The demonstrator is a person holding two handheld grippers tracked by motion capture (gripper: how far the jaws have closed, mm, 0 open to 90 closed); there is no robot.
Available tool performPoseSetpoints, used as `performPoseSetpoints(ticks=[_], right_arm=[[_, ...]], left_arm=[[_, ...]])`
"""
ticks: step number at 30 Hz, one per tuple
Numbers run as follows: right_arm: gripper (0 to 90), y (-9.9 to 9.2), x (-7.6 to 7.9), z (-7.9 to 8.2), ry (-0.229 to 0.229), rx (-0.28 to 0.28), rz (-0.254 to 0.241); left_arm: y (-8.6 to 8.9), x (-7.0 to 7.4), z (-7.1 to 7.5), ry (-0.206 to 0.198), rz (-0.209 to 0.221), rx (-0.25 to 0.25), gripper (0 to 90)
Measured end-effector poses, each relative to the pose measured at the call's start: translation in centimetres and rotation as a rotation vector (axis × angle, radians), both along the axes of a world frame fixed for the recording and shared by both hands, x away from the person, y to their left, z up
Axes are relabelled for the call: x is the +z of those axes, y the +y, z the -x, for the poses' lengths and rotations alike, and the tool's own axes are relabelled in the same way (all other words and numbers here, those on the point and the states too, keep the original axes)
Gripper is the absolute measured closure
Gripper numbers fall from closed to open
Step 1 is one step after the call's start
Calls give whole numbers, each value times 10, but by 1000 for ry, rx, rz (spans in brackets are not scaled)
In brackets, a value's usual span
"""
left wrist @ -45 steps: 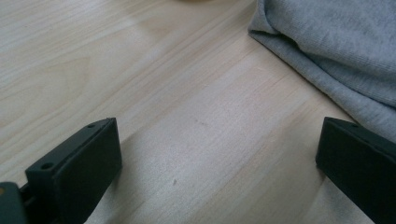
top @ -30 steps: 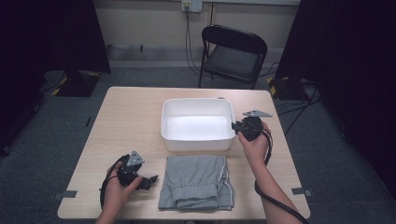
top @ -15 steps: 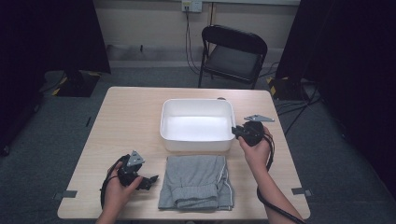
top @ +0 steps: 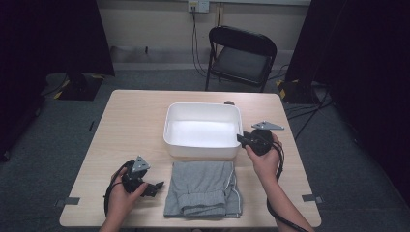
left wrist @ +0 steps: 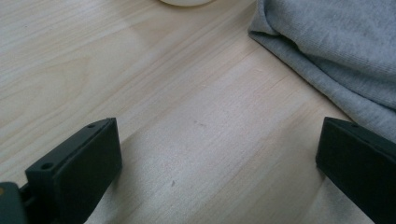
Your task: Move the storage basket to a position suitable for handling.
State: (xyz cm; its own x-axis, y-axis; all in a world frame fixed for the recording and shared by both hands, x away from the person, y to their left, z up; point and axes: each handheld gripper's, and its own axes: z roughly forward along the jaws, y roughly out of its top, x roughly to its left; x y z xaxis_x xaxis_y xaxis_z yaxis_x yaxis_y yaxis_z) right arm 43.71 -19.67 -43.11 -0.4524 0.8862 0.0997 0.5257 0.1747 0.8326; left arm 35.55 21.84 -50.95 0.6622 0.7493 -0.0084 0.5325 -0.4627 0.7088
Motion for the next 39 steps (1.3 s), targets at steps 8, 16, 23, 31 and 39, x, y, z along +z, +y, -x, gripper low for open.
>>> performPoseSetpoints(ticks=[8,16,23,31,39], right_arm=[[480,-5,3,15,-14,69,-17],[429,-12,0,32,-31,136,4],[380,-13,-14,45,-15,175,10],[353,-3,-33,50,12,207,30],[332,8,-50,51,27,238,53]], left_arm=[[0,0,0,0,0,0,0],[0,0,0,0,0,0,0],[0,0,0,0,0,0,0],[0,0,0,0,0,1,0],[0,0,0,0,0,1,0]])
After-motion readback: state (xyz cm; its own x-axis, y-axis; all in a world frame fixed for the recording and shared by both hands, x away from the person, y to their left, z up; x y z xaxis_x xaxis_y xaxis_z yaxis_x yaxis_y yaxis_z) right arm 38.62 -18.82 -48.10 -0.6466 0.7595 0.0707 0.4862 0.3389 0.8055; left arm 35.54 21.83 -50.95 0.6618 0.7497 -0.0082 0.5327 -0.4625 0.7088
